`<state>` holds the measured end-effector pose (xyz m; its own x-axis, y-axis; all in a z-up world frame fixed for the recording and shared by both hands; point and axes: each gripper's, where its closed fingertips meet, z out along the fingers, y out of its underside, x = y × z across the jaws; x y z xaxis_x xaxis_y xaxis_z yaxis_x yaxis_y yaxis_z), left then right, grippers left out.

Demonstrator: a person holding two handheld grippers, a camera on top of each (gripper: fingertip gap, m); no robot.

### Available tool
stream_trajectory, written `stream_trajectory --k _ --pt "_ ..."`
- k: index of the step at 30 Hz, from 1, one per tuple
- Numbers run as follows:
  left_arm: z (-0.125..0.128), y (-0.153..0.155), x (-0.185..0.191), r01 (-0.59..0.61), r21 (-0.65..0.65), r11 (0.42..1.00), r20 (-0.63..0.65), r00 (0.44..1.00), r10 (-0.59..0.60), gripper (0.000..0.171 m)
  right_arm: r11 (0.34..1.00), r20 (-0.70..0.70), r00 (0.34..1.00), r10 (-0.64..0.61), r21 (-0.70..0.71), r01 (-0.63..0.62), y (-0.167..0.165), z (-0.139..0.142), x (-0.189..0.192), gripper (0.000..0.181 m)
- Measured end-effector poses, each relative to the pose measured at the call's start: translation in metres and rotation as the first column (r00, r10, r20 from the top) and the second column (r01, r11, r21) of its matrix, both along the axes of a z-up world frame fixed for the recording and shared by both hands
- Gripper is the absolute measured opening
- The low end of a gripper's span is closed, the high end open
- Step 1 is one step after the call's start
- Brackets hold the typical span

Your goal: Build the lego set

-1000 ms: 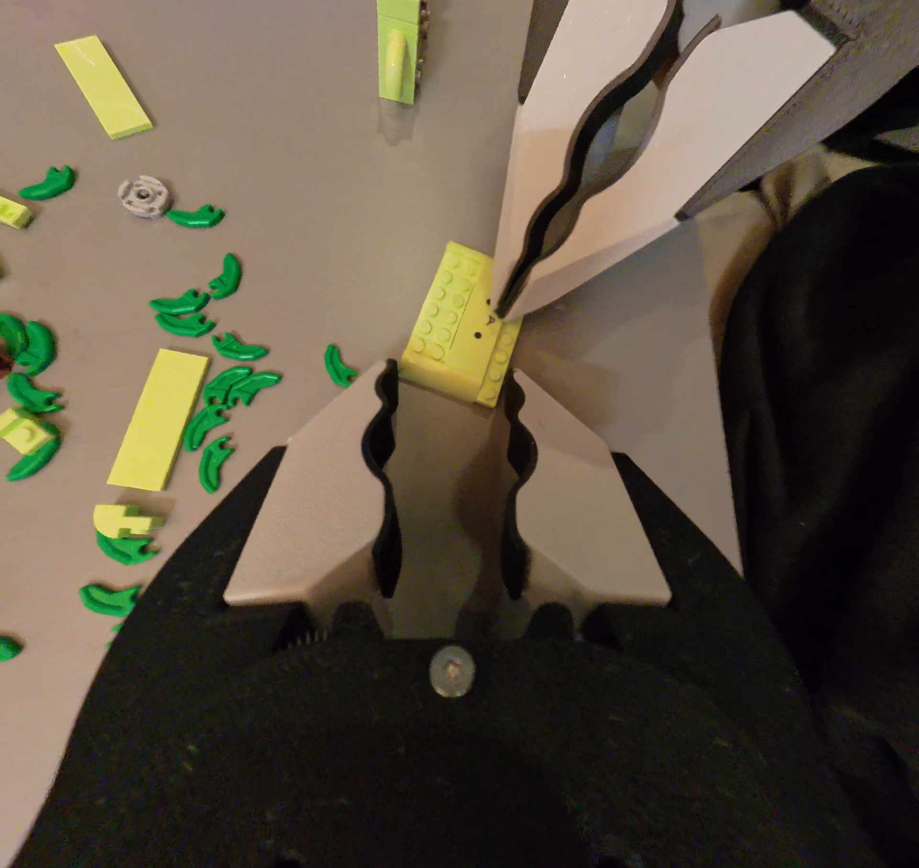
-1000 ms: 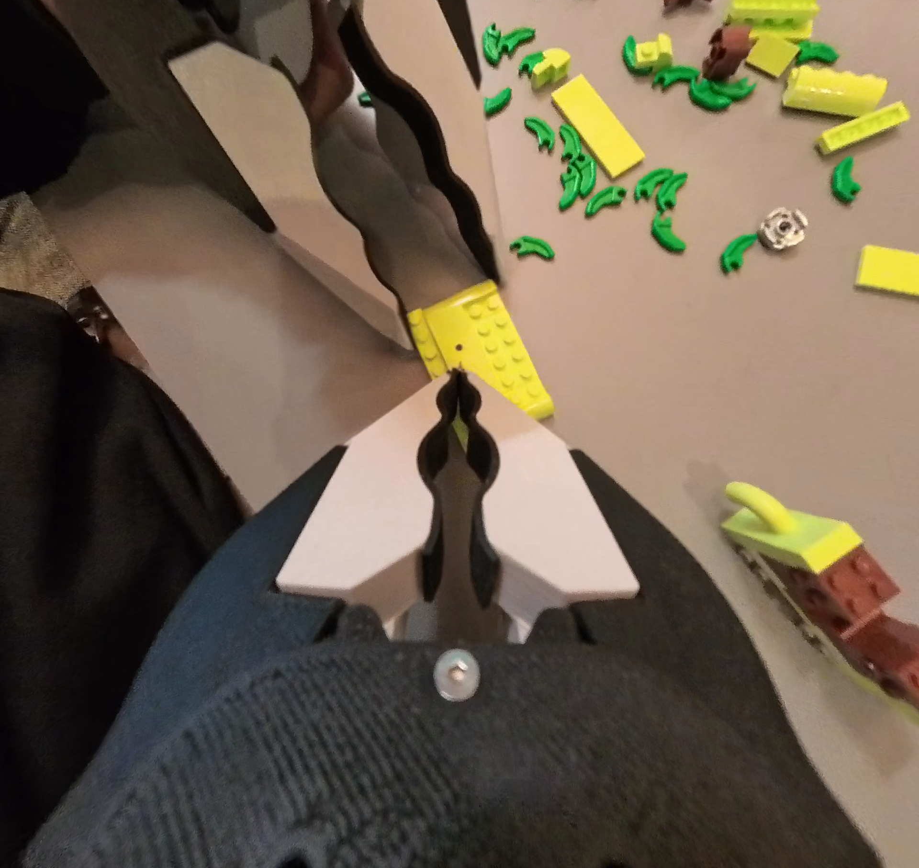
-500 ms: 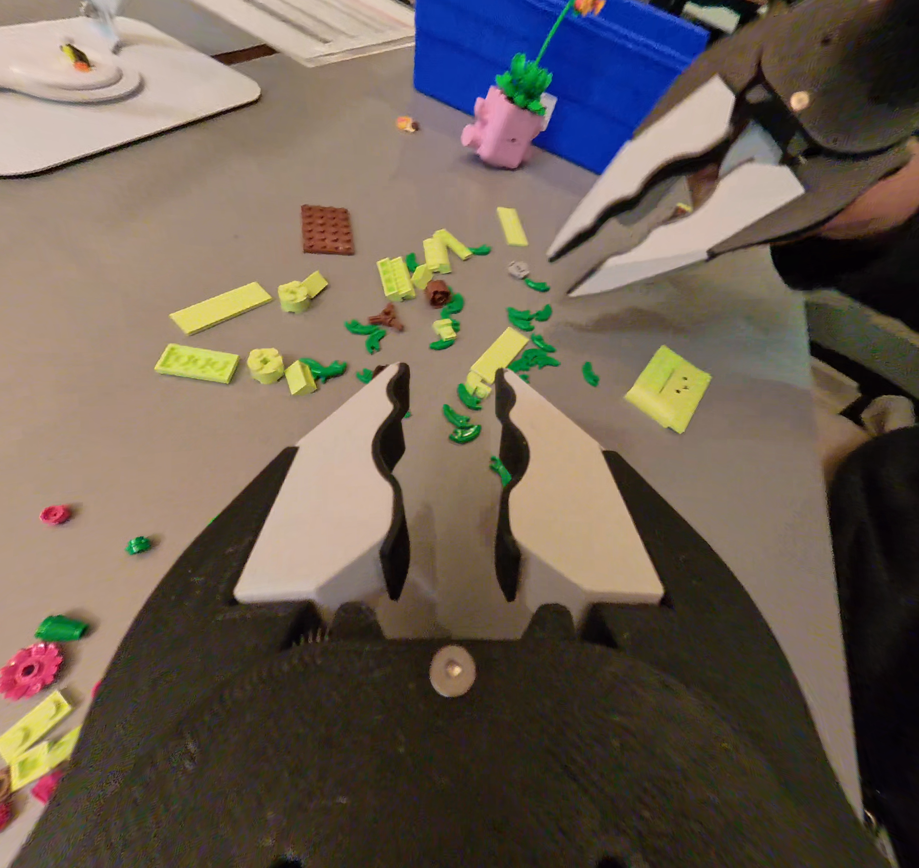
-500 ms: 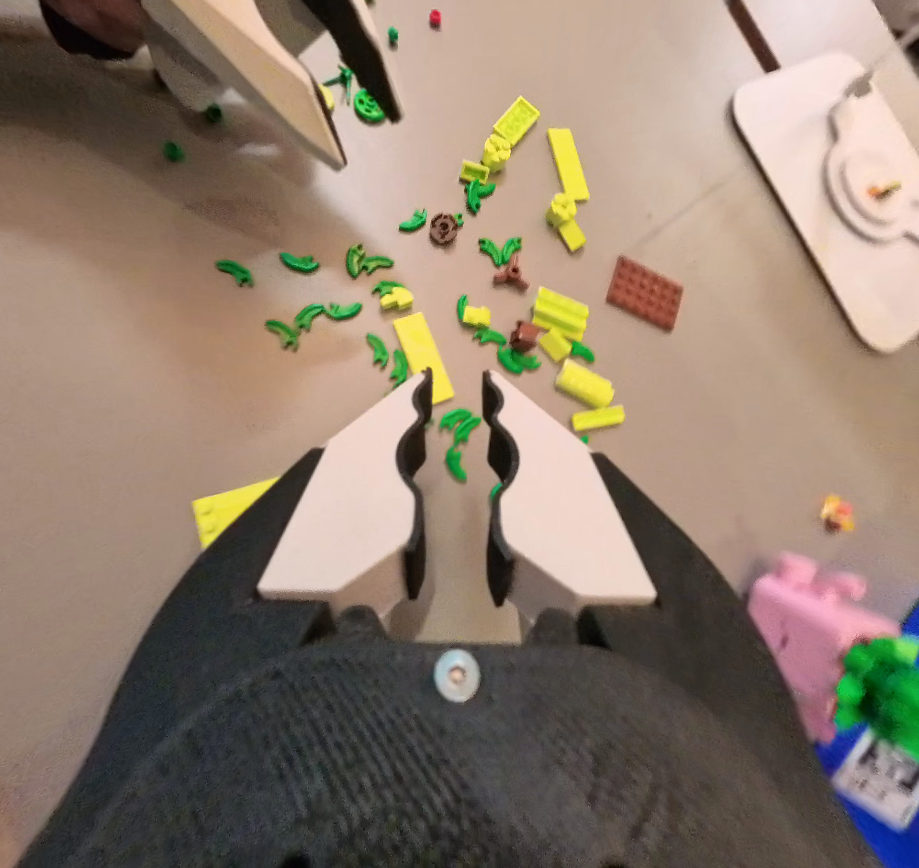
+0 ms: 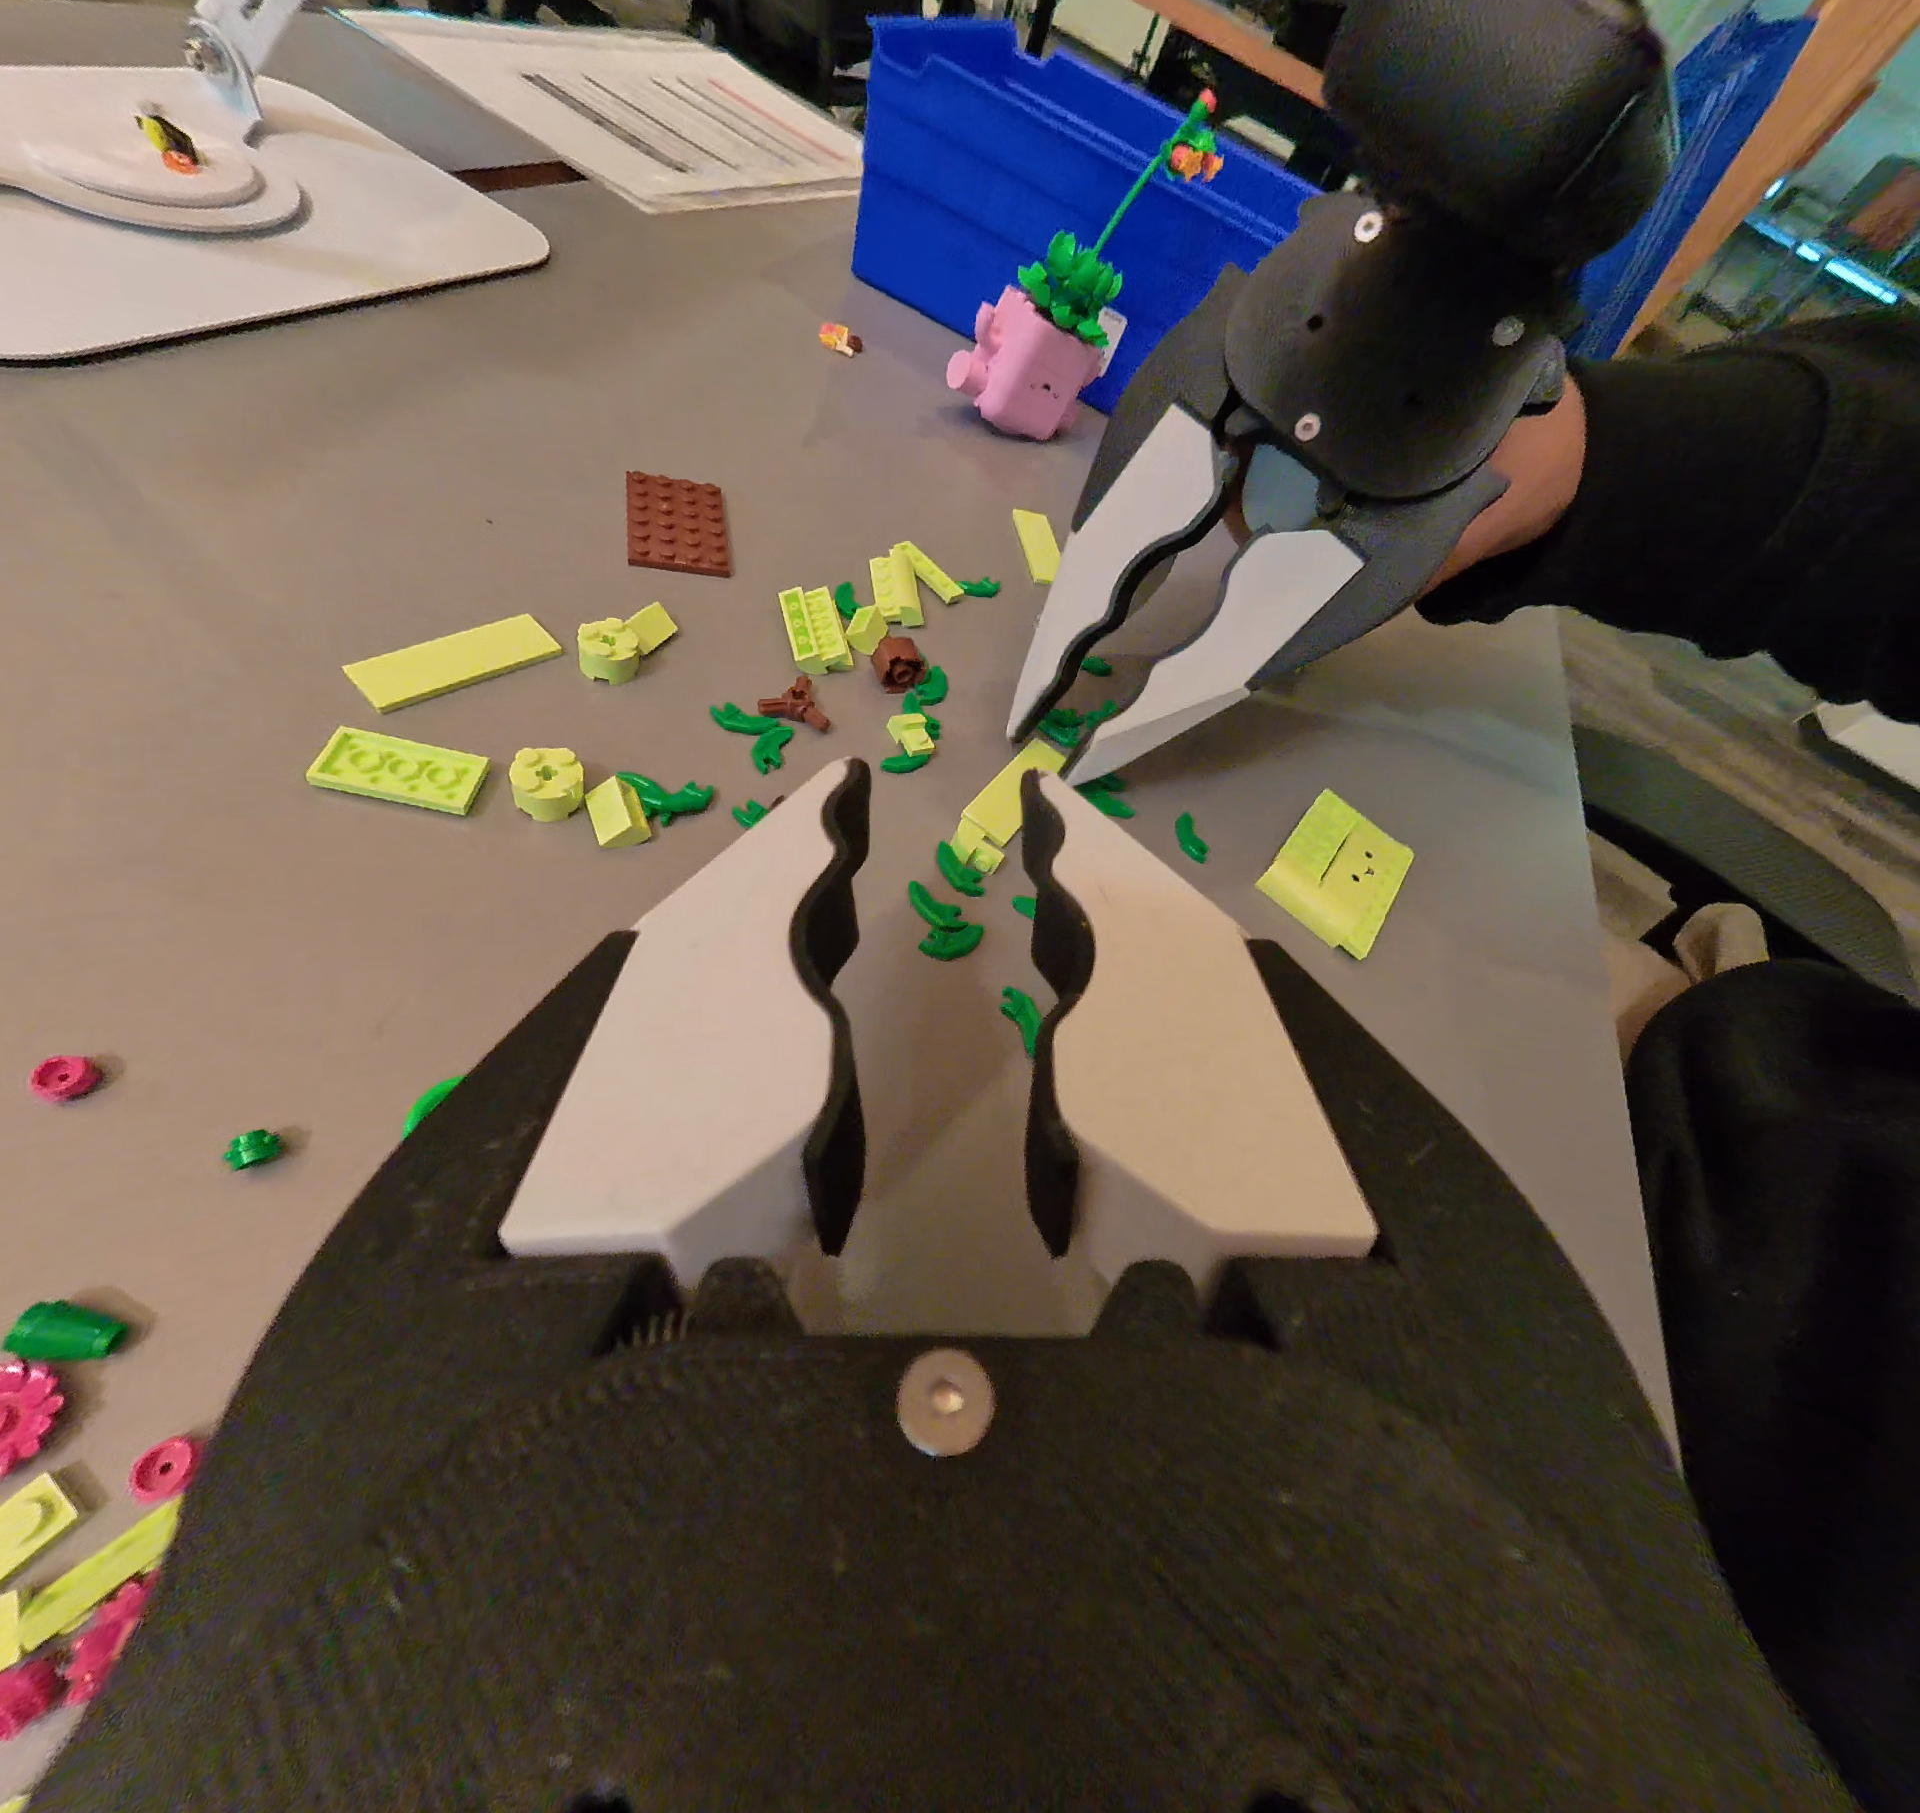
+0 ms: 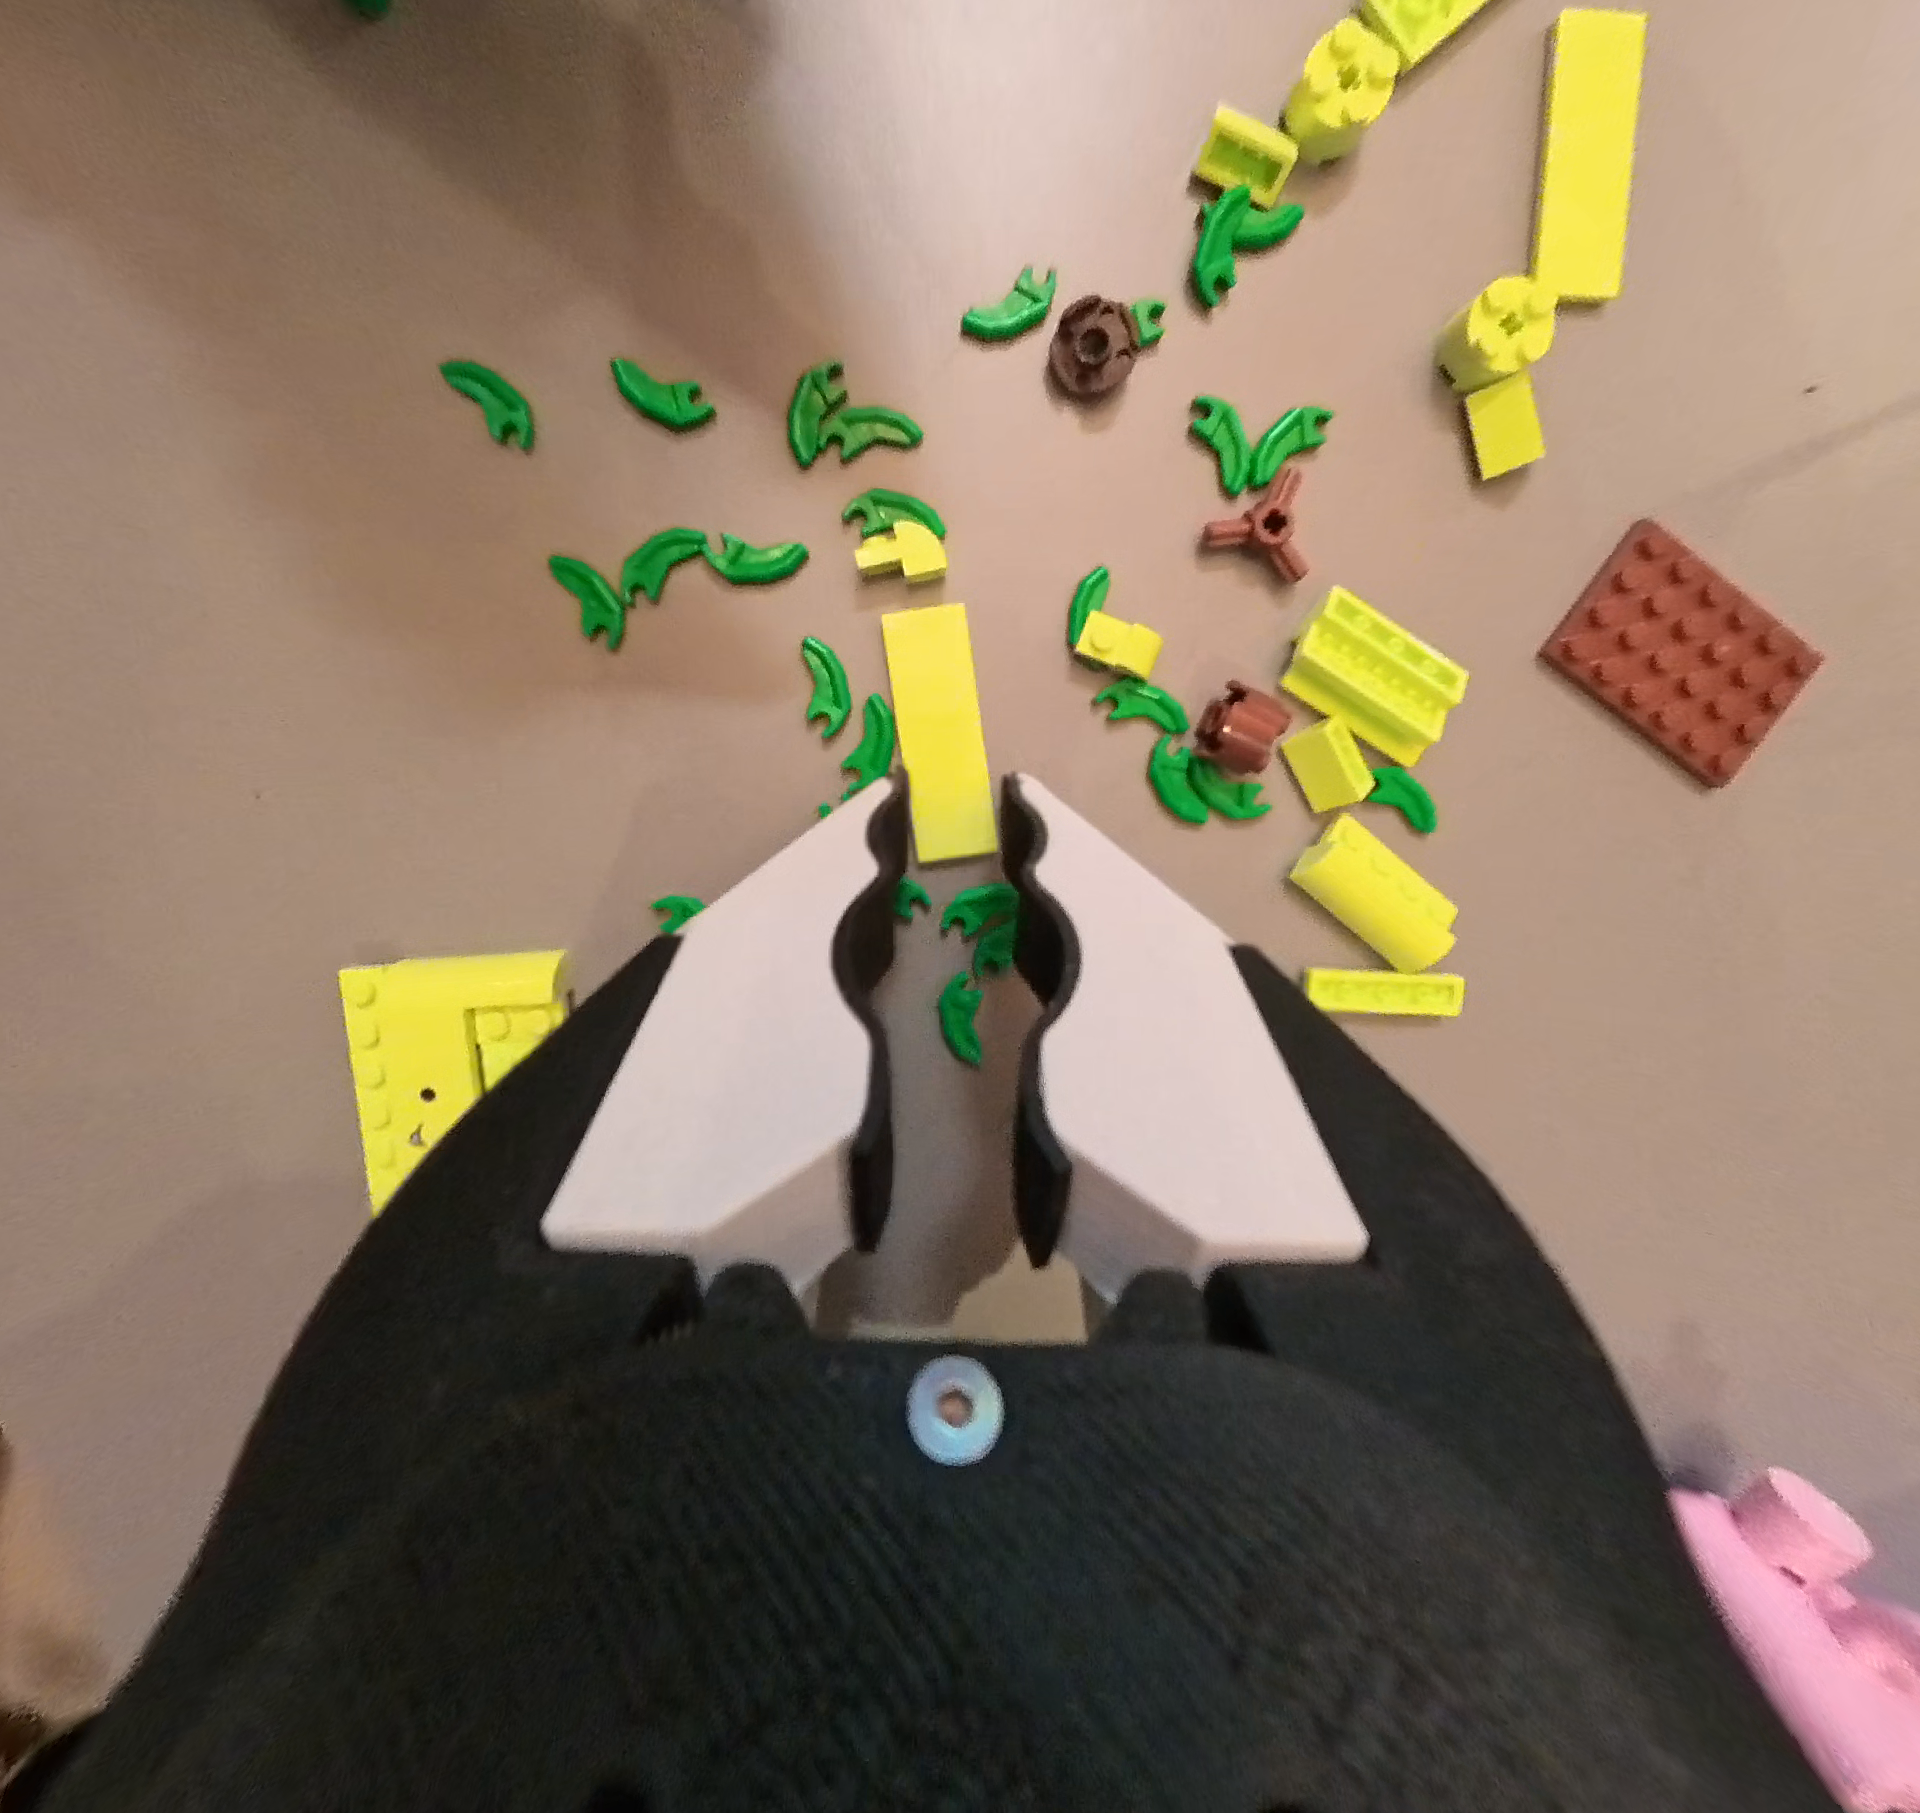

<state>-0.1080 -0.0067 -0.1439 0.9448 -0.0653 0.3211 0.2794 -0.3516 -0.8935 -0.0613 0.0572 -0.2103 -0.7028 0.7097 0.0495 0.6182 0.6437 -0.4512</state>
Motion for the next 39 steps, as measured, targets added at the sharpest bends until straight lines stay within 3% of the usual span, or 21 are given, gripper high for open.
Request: stream_trajectory --k 2,15,22,29,39 --pt "0.001 0.0 0.0 0.001 0.005 1.0 0.013 1.0 -0.001 0.026 1.0 0.03 1.0 -0.008 -0.015 0.008 0.0 -0.001 0.004 0.021" --pt "-0.003 0.001 0.003 0.013 -0.01 1.0 0.002 1.0 -0.013 0.024 0.99 0.119 0.993 -0.021 -0.133 0.037 -0.004 -0.002 -0.001 0.019" --pt "-0.007 0.002 0.005 0.025 -0.023 0.999 -0.002 1.0 -0.025 0.024 0.997 0.226 0.974 0.016 -0.078 0.001 -0.005 -0.002 0.019 0.033" --pt "-0.012 0.003 0.006 0.025 -0.049 0.998 -0.018 0.999 -0.026 0.022 0.994 0.081 0.996 -0.023 -0.101 0.031 -0.006 0.01 -0.004 0.029" --pt "-0.017 0.004 0.004 0.018 -0.066 0.998 -0.021 1.0 -0.02 0.02 1.0 0.109 0.994 -0.001 0.019 -0.001 -0.002 -0.005 -0.002 0.014"
